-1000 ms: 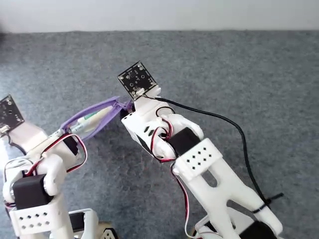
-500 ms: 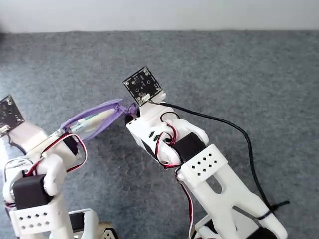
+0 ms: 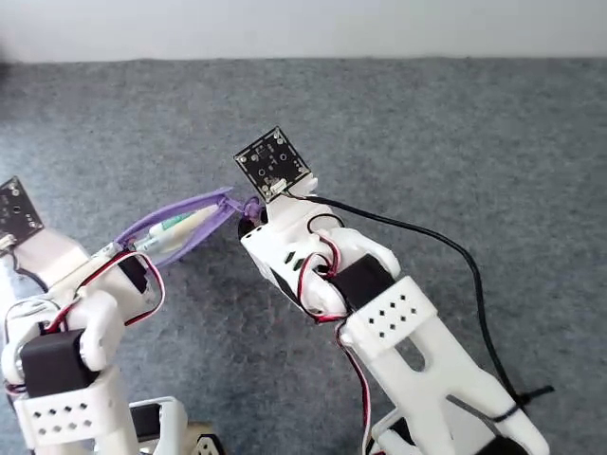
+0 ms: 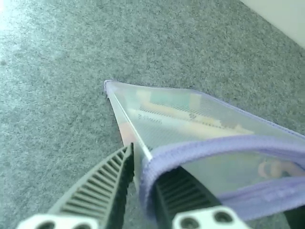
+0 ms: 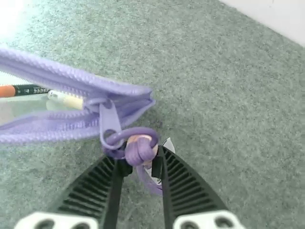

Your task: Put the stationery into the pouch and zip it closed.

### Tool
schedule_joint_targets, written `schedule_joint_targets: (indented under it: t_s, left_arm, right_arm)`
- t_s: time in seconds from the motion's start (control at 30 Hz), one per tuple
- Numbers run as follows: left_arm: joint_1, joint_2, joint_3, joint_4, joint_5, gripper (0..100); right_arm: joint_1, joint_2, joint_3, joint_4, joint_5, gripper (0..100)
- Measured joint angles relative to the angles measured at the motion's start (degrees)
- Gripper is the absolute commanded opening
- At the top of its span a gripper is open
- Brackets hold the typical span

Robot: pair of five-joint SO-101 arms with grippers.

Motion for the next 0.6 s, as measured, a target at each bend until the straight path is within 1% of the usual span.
schedule_joint_targets:
  t_s: [0.07, 0.13, 0.2, 0.37, 0.5, 0.6]
  left_arm:
    - [0.0, 0.0, -1.6, 1.4, 0.0, 17]
    - [-0.2, -0.1, -3.3, 3.0, 0.0, 20]
    - [-0.2, -0.2, -4.6, 4.5, 0.1, 21]
    - [-0.2, -0.1, -5.3, 6.2, 3.1, 21]
    - [0.0, -0.1, -5.3, 6.2, 3.3, 21]
    - [0.0, -0.1, -5.3, 6.4, 3.3, 21]
  right_arm:
    - [0.0, -1.3, 0.0, 0.0, 0.0, 0.8]
    - [0.1, -2.0, 0.0, 0.0, 0.0, 0.8]
    - [0.1, -2.8, 0.0, 0.0, 0.0, 0.8]
    - [0.1, -4.9, 0.0, 0.3, 0.0, 0.8]
    - [0.1, -7.0, 0.0, 4.2, 0.2, 0.8]
    - [0.1, -9.2, 0.0, 5.3, 0.2, 0.8]
